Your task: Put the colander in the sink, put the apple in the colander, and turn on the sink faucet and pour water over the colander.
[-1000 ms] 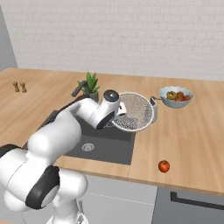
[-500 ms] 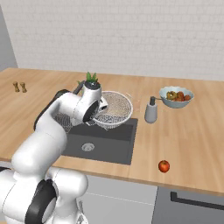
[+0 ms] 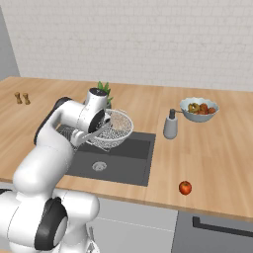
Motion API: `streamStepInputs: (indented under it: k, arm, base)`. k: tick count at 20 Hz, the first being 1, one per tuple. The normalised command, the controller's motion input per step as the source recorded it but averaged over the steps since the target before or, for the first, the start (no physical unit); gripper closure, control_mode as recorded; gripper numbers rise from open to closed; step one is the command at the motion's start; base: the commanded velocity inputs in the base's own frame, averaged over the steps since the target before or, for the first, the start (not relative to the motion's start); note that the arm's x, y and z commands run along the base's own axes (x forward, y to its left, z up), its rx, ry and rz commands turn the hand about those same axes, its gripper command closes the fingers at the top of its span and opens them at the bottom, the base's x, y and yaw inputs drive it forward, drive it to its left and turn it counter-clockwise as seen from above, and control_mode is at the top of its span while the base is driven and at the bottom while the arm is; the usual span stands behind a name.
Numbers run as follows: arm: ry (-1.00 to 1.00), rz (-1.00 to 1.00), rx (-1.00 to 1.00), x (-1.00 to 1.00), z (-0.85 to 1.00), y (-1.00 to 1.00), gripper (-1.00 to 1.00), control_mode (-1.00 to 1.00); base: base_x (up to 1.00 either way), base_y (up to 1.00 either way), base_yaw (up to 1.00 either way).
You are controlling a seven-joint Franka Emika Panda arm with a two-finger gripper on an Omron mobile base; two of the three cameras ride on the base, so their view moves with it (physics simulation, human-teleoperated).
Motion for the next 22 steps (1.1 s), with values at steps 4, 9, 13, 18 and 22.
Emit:
streamStepInputs:
  k: [4, 9, 13, 18, 22]
  arm:
    - [0.0, 0.17, -0.01, -0.19, -0.31, 0.46, 1.0, -1.0]
    - [0.0, 0.18, -0.02, -0.06, -0.42, 0.39, 1.0, -1.0]
    - [0.0, 0.16, 0.0, 0.0, -0.23, 0.3, 1.0, -1.0]
    - [0.0, 0.04, 0.0, 0.03, -0.29, -0.1, 1.0, -1.0]
    - [0.0, 0.0, 0.0, 0.14, -0.2, -0.19, 1.0, -1.0]
  base:
    - [0.0, 0.0, 0.0]
    - [0.0, 0.0, 0.0]
    - [0.0, 0.0, 0.0]
    - [0.0, 0.0, 0.0]
    - [0.0, 0.0, 0.0]
